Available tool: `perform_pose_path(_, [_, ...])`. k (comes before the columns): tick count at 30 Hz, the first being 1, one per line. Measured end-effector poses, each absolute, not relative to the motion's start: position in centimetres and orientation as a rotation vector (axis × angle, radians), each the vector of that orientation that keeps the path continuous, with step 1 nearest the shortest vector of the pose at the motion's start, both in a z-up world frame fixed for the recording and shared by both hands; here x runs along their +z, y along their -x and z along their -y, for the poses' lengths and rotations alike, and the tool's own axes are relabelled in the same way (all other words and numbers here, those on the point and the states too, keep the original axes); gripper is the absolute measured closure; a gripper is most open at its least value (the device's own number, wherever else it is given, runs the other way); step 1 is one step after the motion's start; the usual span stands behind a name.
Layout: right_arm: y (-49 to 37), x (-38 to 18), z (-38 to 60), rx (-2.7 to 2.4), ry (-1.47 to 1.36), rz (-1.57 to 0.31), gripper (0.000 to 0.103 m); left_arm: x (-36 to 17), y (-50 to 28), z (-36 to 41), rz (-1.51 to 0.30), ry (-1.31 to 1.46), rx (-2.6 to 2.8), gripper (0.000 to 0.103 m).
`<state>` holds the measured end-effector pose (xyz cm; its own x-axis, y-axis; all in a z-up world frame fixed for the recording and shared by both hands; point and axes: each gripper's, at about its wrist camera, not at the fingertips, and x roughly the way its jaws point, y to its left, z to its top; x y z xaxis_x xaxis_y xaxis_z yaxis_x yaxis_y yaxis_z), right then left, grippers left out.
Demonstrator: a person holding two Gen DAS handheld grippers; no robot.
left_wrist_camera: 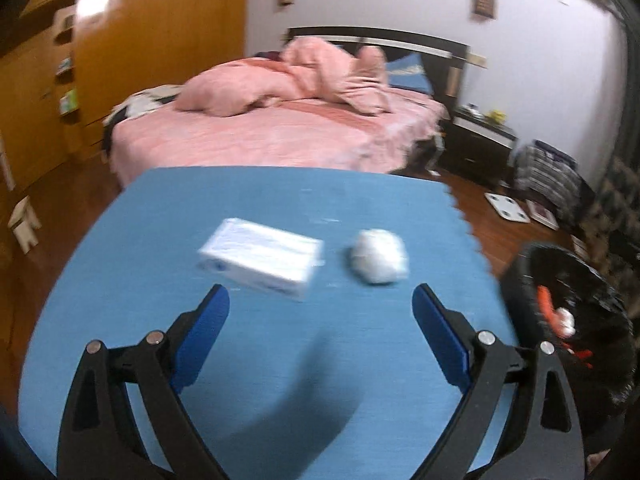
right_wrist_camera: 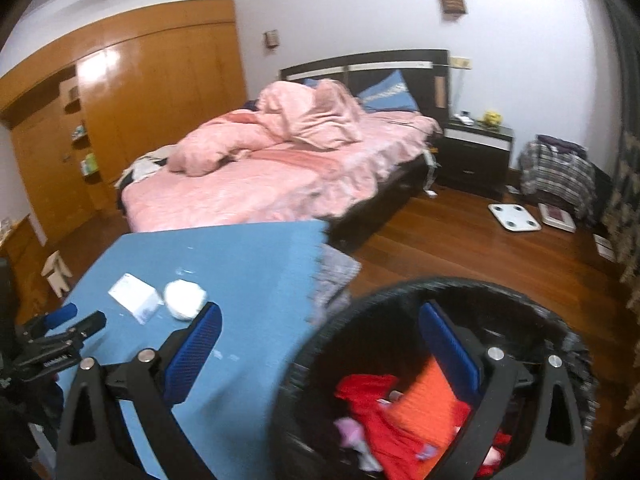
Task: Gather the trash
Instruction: 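Move both open tools back over the table toward the box and tissue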
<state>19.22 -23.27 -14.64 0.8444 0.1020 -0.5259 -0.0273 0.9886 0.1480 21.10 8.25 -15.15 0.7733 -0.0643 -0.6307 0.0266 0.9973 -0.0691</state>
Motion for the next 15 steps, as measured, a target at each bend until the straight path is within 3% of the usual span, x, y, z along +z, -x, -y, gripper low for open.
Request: perform_pose_path(15, [-28.5,-18.8,10.5,0.197,-0.078,-0.649,0.007,-17.9,-24.9,-17.5,-0.722,0.093,0.095,0.013])
